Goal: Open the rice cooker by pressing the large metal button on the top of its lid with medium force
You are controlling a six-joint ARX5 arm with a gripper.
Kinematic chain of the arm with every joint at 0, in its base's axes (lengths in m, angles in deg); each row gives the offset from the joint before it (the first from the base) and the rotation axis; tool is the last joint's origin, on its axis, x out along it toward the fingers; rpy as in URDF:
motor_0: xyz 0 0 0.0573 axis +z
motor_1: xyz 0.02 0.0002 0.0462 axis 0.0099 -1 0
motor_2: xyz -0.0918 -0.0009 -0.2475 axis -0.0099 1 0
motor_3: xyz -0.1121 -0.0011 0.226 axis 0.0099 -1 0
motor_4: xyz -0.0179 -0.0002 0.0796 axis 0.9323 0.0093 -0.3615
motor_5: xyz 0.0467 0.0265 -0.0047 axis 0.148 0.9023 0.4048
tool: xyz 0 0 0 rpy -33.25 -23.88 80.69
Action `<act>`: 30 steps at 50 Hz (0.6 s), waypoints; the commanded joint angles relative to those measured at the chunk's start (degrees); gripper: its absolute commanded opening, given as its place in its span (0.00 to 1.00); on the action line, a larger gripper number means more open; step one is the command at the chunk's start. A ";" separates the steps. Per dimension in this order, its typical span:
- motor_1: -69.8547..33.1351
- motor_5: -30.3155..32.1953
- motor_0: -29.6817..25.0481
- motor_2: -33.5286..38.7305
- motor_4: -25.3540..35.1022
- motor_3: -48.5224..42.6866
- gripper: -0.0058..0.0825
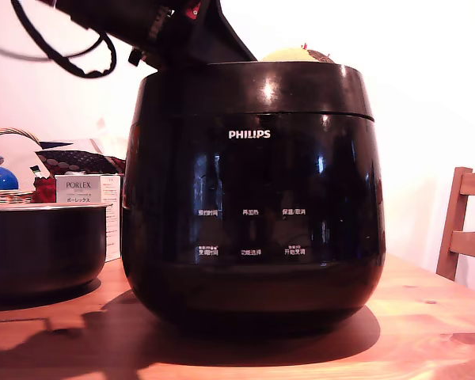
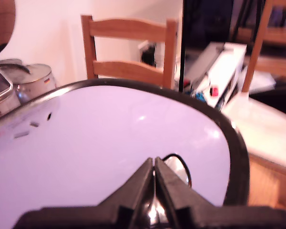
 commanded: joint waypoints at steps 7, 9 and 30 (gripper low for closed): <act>4.63 -2.14 0.76 0.00 -5.64 3.13 0.04; 5.73 -2.14 1.03 -0.20 -6.75 3.10 0.04; 15.96 -1.38 13.84 -0.22 -15.78 -7.37 0.04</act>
